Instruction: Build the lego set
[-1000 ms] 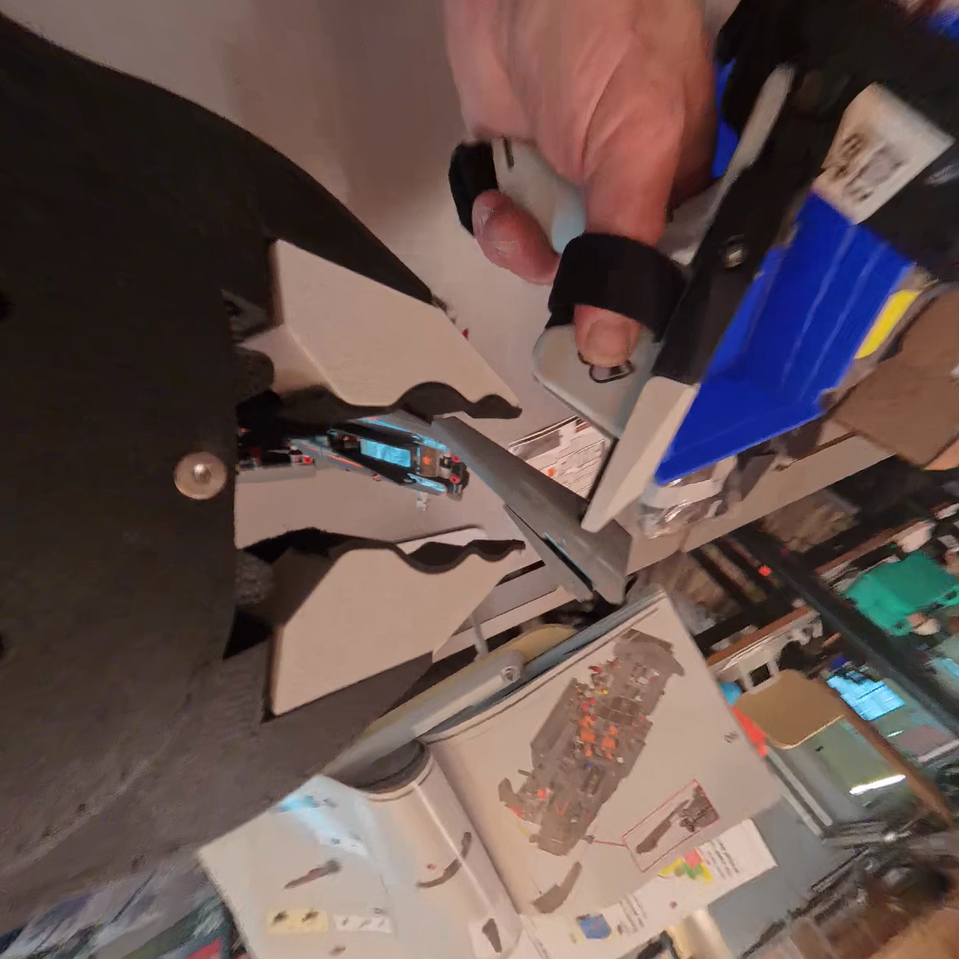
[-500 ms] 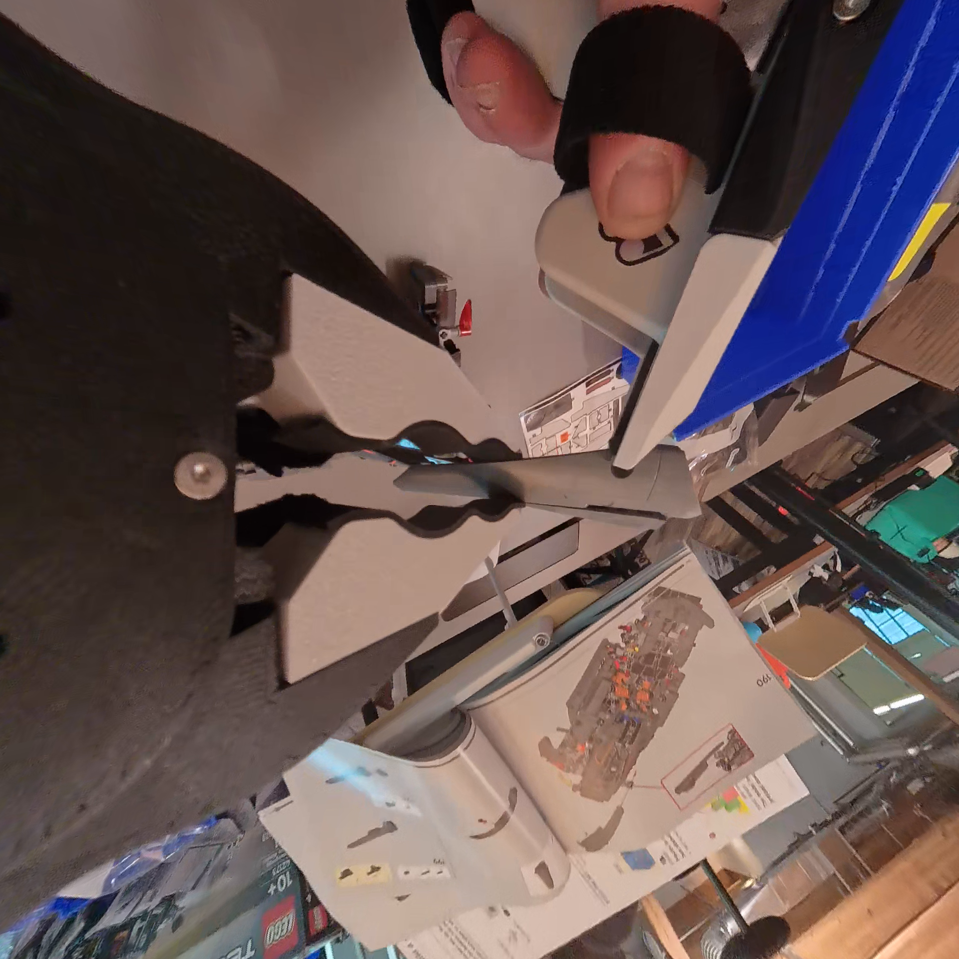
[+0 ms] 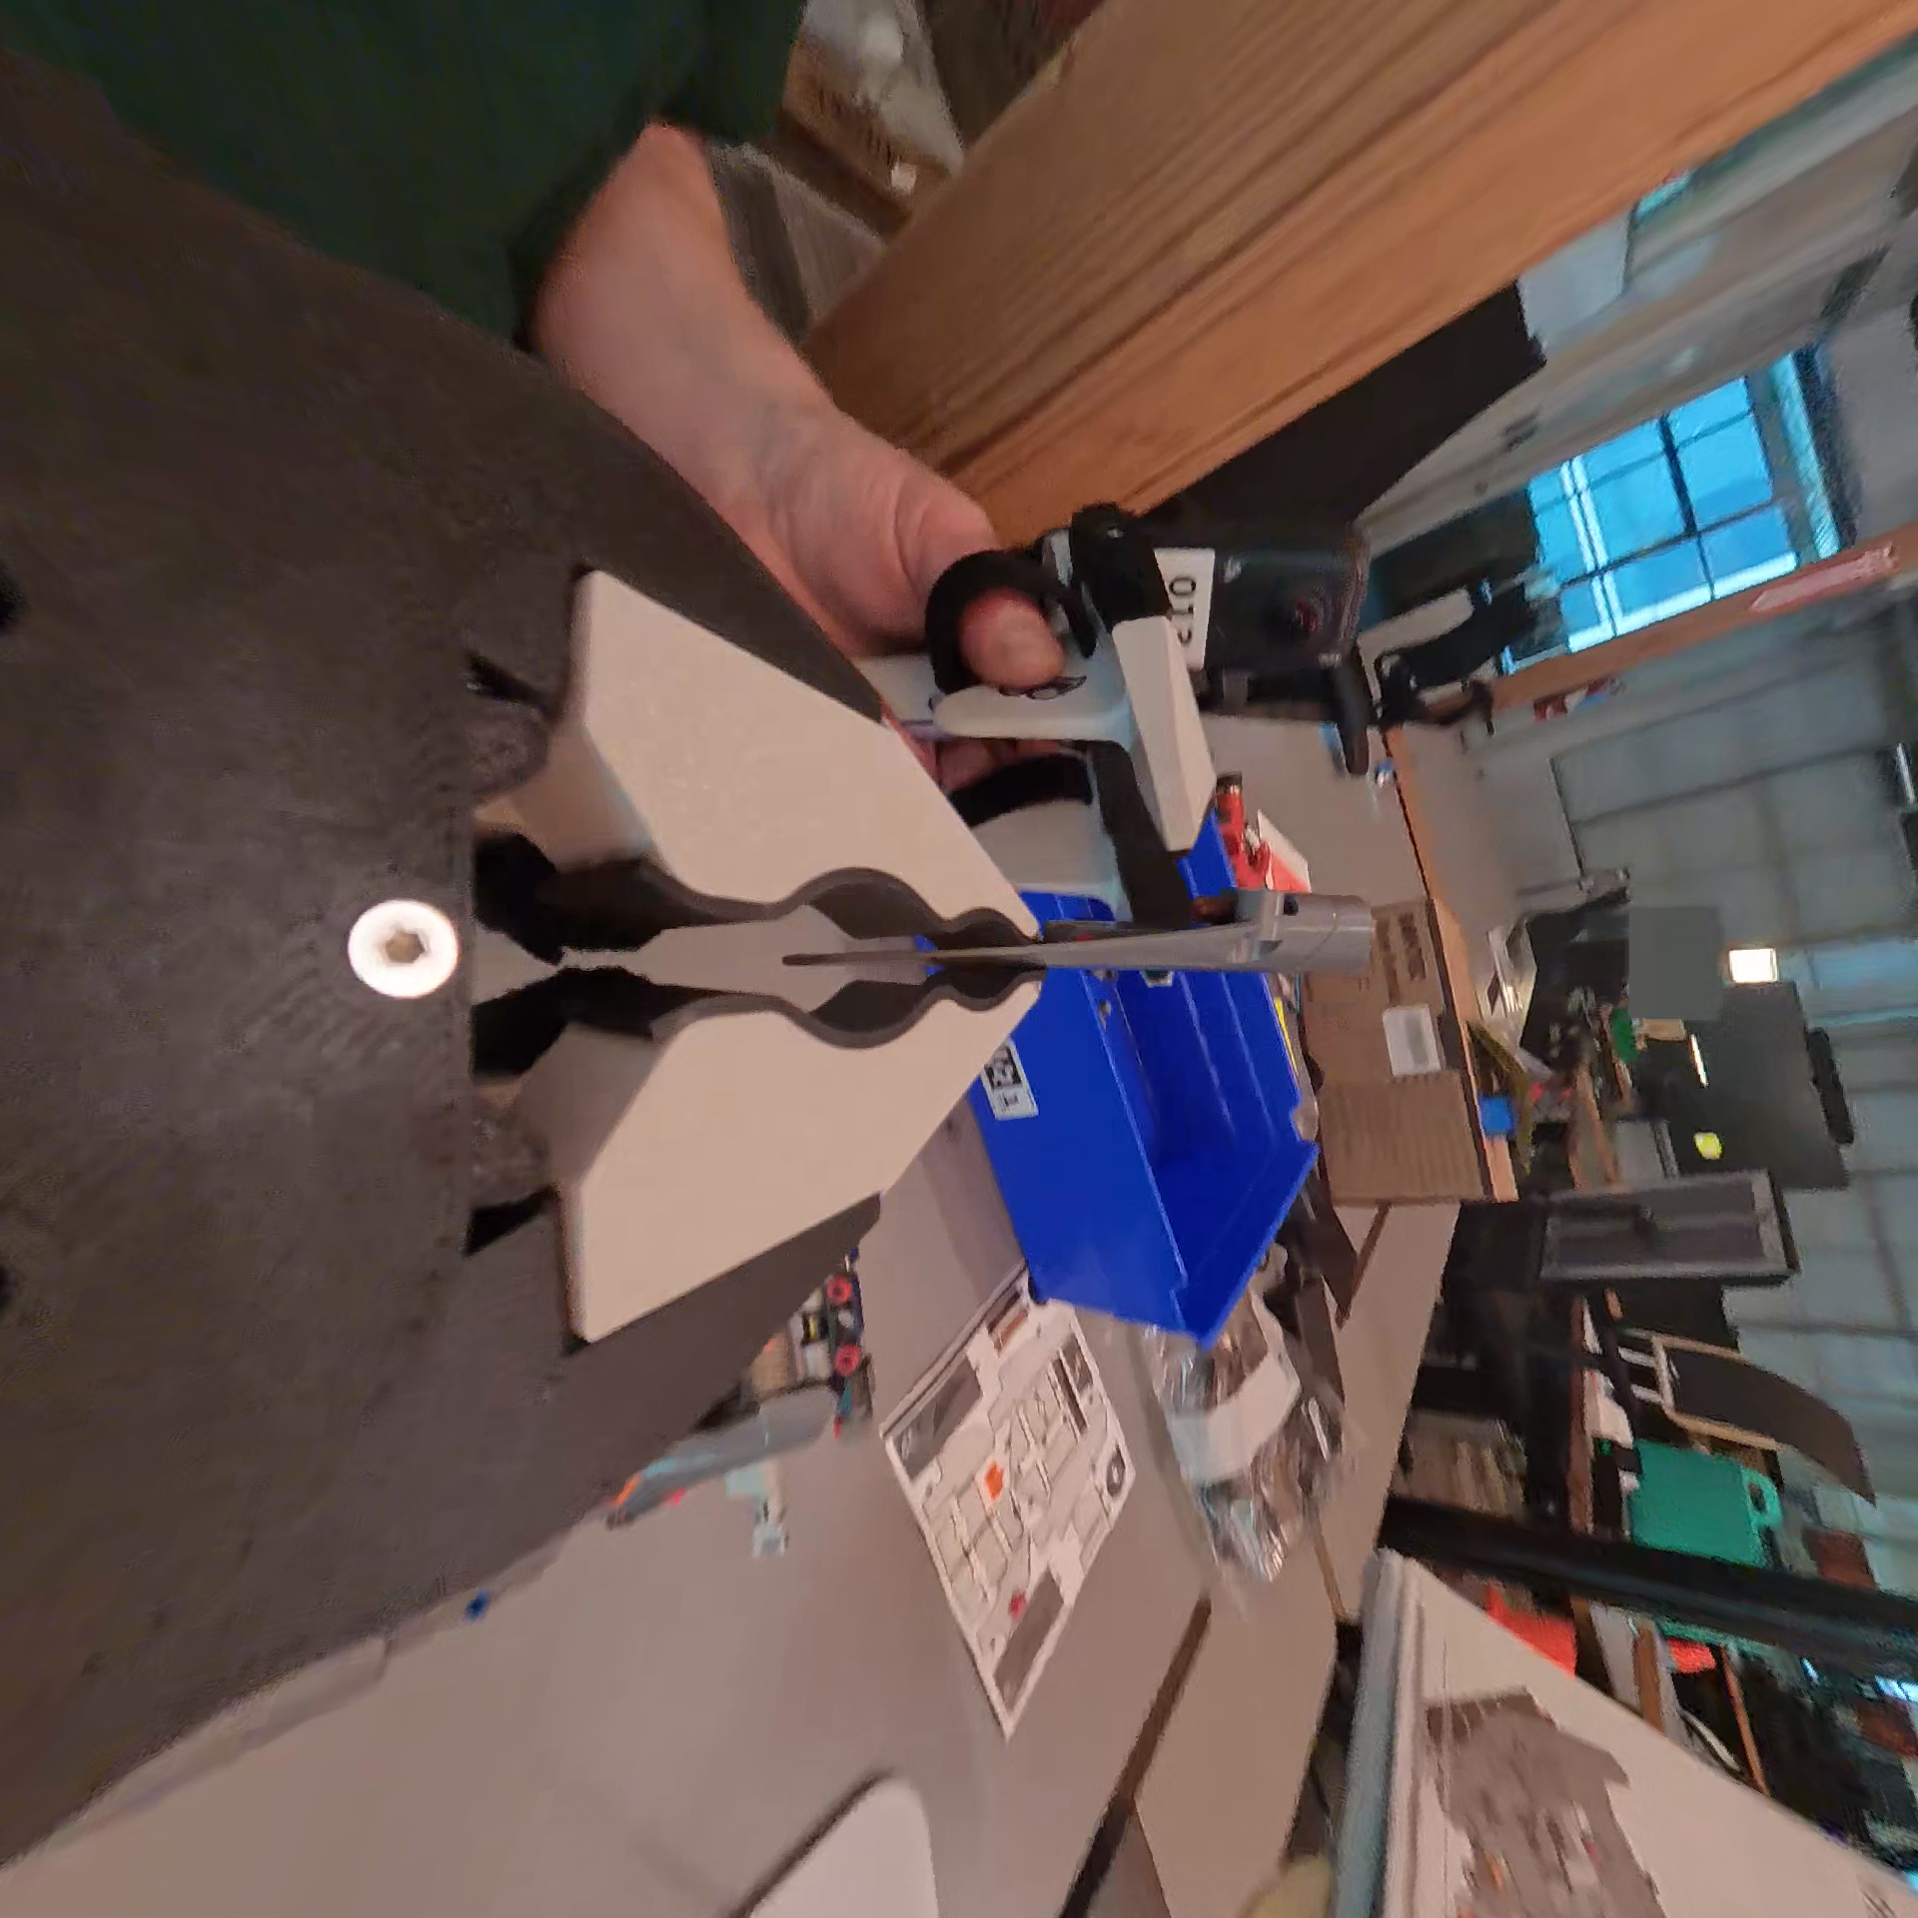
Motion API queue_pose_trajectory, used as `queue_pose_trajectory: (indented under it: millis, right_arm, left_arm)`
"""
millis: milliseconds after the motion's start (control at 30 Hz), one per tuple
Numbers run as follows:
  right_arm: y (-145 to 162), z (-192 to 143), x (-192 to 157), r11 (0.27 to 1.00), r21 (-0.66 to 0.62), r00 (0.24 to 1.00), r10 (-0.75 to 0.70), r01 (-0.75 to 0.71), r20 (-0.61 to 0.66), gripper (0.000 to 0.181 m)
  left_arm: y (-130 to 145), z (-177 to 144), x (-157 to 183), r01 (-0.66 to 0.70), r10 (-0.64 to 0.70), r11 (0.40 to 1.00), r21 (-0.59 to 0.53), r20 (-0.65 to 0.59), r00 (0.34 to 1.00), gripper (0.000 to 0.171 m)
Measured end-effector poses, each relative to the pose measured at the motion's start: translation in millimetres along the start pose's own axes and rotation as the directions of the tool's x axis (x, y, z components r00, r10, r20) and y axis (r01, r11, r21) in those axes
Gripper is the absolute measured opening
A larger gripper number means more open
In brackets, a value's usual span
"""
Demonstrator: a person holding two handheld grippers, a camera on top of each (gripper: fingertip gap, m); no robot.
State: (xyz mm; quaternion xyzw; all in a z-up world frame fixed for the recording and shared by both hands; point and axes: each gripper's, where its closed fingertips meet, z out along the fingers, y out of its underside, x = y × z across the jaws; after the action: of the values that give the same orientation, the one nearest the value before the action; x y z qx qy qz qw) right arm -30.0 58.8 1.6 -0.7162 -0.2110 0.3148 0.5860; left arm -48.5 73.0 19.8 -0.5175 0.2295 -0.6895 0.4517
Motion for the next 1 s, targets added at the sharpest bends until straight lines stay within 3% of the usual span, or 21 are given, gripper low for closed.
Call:
queue_pose_trajectory:
  millis: [167,267,500,667,833,1000]
  right_arm:
    - [4.9,8.7,-20.7,0.995,0.029,0.986,0.095,-0.1,0.14,0.0]
    - [8.7,11.8,-24.7,0.992,0.016,0.977,0.124,-0.129,0.171,0.0]
    - [13.6,9.4,-25.8,0.998,-0.008,0.989,0.067,-0.066,0.131,0.001]
    - [3.5,-6.2,-24.0,0.999,0.003,0.993,0.047,-0.048,0.111,0.012]
    - [-3.2,-12.1,-22.1,0.998,0.028,0.992,0.053,-0.056,0.114,0.0]
    - [-1.3,-7.7,-19.1,0.998,0.029,0.995,0.051,-0.053,0.087,0.004]
  left_arm:
    - [-9.4,-1.2,17.7,0.131,-0.118,0.99,0.055,-0.201,0.973,0.017]
    - [-9.2,-4.9,17.8,0.159,-0.139,0.985,0.066,-0.237,0.962,0.015]
    - [-4.8,-5.2,18.0,0.104,-0.093,0.994,0.02,-0.304,0.948,0.006]
    - [-9.2,-4.4,15.2,0.162,-0.137,0.986,0.035,-0.38,0.915,0.006]
    - [-6.7,-1.3,18.6,0.202,-0.173,0.979,0.018,-0.443,0.879,0.006]
    - [-5.9,-0.2,13.0,0.19,-0.168,0.982,0.011,-0.423,0.89,0.006]
